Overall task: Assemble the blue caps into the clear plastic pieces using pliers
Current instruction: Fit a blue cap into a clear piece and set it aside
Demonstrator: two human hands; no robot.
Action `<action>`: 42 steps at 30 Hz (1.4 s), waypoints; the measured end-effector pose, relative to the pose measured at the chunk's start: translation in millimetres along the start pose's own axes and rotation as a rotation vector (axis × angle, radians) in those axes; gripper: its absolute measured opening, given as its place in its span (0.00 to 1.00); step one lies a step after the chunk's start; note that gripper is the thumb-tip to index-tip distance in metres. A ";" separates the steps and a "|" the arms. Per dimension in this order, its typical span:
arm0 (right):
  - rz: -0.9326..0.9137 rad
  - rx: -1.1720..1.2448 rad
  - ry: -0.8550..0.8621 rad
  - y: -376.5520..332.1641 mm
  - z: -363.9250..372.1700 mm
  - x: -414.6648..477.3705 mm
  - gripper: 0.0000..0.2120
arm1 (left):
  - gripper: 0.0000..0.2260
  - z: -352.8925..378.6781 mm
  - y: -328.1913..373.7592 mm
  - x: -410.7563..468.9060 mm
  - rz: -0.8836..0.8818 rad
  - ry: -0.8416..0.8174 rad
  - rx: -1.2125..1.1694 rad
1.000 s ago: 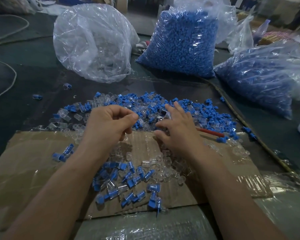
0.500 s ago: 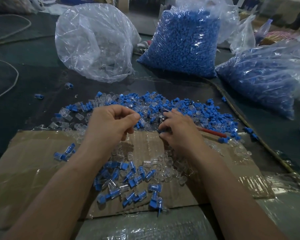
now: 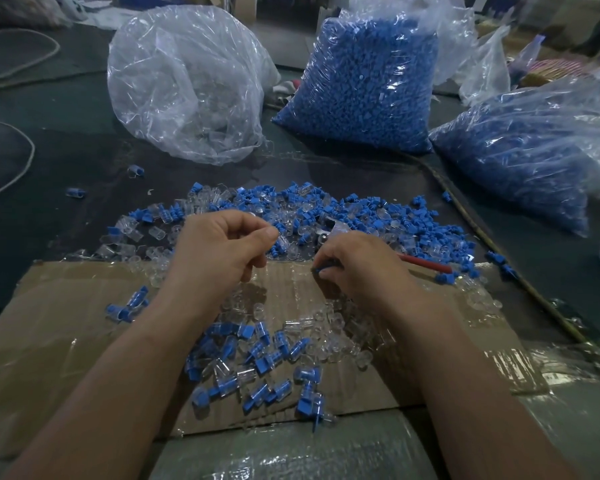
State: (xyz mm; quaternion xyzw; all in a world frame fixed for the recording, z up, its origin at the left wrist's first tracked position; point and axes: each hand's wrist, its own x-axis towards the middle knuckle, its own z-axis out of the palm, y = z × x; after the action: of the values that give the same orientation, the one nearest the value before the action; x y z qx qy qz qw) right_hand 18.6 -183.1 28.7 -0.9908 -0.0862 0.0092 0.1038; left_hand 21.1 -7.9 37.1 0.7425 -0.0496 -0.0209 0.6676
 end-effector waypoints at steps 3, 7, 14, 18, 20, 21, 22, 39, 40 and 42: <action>-0.019 0.008 -0.013 0.8 -1.9 -1.9 0.07 | 0.05 0.3 -0.1 0.1 -0.006 0.002 0.002; -0.060 -0.042 -0.038 0.3 -2.3 -2.3 0.10 | 0.05 0.7 0.1 0.1 -0.011 0.001 0.010; -0.044 0.011 -0.012 -2.7 -2.6 -3.2 0.08 | 0.05 -0.1 1.0 -1.2 -0.009 -0.007 0.017; -0.055 0.097 0.091 -1.2 -3.6 -4.9 0.06 | 0.05 -0.3 1.9 -1.2 -0.016 -0.020 0.015; -0.034 0.121 0.136 -0.2 -4.4 -5.9 0.05 | 0.05 -0.3 2.0 -1.4 -0.021 -0.029 0.018; -0.028 0.118 0.145 0.8 -4.3 -6.3 0.05 | 0.05 0.0 1.9 -1.5 -0.021 -0.031 0.020; -0.024 0.114 0.154 1.4 -4.1 -6.6 0.06 | 0.05 -0.1 1.8 -1.6 -0.021 -0.031 0.020; 0.094 0.175 0.124 8.5 -8.1 -9.4 0.08 | 0.05 -0.1 0.5 -0.8 -0.011 -0.033 0.017; 0.122 0.213 0.179 11.9 -10.8 -10.4 0.07 | 0.05 0.3 0.6 -0.8 -0.011 -0.034 0.017; 0.159 0.206 0.223 16.4 -13.8 -11.5 0.07 | 0.05 0.8 0.2 -1.2 -0.008 -0.033 0.023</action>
State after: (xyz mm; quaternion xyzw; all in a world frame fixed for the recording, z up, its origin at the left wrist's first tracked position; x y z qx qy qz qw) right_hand 10.5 -203.8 38.8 -0.9735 0.0061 -0.0836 0.2128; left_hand 19.9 -8.6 37.1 0.7499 -0.0581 -0.0351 0.6580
